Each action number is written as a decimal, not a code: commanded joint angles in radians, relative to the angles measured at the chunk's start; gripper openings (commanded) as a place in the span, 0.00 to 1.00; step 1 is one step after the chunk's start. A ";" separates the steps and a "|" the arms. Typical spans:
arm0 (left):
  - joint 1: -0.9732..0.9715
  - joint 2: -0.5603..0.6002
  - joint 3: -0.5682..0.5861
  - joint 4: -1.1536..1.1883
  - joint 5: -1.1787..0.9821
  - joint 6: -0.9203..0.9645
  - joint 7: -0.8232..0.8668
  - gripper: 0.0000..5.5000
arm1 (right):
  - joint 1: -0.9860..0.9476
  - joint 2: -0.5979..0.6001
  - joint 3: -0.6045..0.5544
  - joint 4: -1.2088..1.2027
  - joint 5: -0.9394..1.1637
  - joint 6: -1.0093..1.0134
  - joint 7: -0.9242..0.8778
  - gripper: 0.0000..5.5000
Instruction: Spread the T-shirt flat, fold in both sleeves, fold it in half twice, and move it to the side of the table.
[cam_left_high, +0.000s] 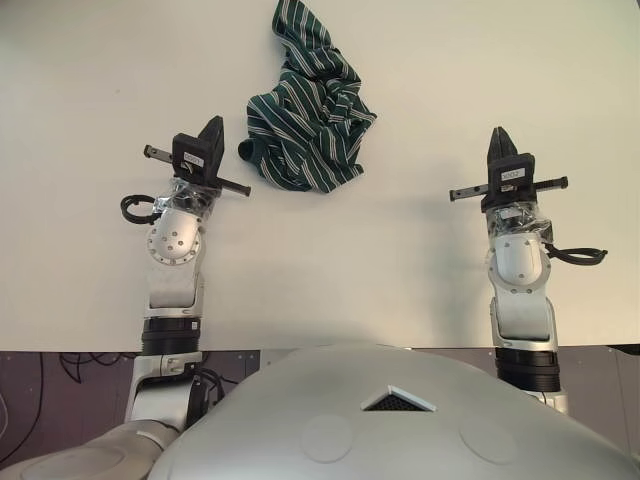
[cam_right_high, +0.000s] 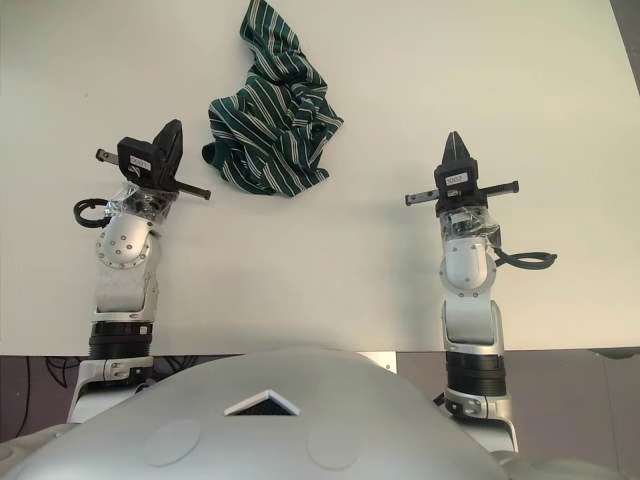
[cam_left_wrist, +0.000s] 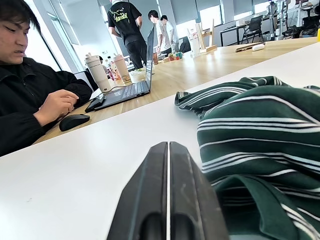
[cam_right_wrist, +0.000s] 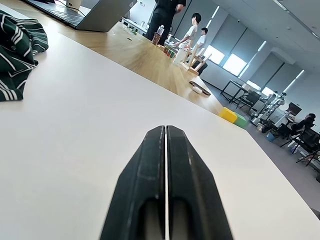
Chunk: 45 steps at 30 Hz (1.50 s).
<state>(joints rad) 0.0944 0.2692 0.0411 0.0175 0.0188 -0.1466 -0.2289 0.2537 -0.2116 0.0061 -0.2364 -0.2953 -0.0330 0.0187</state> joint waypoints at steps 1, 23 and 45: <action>-0.010 0.015 -0.018 0.017 0.016 0.041 -0.017 0.00 | 0.002 -0.013 0.009 -0.005 -0.015 0.007 0.008 0.01; 0.074 0.059 -0.237 -0.107 -0.165 0.268 -0.401 0.00 | -0.002 -0.089 0.144 0.085 0.078 -0.111 0.248 0.18; -0.104 -0.048 -0.046 0.048 -0.240 0.132 -0.266 0.00 | -0.320 0.009 0.469 0.465 -0.067 -0.213 0.313 0.42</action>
<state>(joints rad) -0.0003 0.2256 0.0060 0.0496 -0.2376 -0.0082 -0.4949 -0.0551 -0.2054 0.4752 0.2001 -0.3461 -0.2514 0.3448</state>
